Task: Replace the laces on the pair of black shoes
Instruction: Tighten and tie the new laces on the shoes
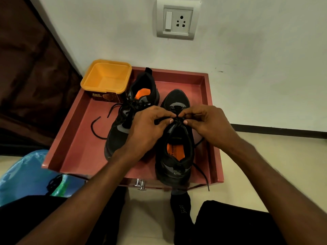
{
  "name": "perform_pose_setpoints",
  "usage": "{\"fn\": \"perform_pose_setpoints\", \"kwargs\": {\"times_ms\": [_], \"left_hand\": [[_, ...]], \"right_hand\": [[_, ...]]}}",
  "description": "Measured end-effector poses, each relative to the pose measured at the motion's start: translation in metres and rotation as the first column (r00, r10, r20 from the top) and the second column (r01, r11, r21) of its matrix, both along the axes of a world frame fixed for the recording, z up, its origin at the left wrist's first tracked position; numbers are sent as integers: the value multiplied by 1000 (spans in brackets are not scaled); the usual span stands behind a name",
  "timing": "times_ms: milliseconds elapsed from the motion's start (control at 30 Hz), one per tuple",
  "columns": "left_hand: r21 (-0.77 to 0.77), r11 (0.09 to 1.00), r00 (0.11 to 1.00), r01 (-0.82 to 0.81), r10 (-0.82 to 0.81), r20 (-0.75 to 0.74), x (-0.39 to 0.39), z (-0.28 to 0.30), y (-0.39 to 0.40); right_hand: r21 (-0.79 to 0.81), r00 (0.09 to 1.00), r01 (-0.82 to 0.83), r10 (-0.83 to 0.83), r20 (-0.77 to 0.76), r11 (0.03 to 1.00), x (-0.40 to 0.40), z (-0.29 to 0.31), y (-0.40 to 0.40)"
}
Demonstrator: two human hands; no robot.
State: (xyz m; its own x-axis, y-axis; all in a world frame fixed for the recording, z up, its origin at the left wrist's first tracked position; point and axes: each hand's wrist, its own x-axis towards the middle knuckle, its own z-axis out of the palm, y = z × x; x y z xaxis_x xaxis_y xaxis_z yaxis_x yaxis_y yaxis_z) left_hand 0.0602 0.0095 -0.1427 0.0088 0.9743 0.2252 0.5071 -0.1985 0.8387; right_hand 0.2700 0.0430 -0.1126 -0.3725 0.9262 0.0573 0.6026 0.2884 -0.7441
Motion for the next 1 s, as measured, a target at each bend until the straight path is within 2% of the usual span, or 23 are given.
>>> {"fn": "perform_pose_setpoints", "kwargs": {"times_ms": [200,367,500,700,1000], "left_hand": [[0,1000,999,3,-3,-50,2,4,3],[-68,996,998,50,-47,42,2,9,-1],[-91,994,993,52,-42,106,-6,6,0],[-82,996,996,21,-14,85,-1,0,1],[-52,998,997,22,-18,80,0,-2,0]], "right_hand": [[85,999,36,-35,-13,996,-2,-5,-1],[100,990,-46,32,138,994,-5,-5,-3],[49,999,-13,10,51,999,0,-6,-1],[104,997,38,-45,66,994,-1,-7,0],[-211,983,41,-77,-167,977,1,1,-5]]}}
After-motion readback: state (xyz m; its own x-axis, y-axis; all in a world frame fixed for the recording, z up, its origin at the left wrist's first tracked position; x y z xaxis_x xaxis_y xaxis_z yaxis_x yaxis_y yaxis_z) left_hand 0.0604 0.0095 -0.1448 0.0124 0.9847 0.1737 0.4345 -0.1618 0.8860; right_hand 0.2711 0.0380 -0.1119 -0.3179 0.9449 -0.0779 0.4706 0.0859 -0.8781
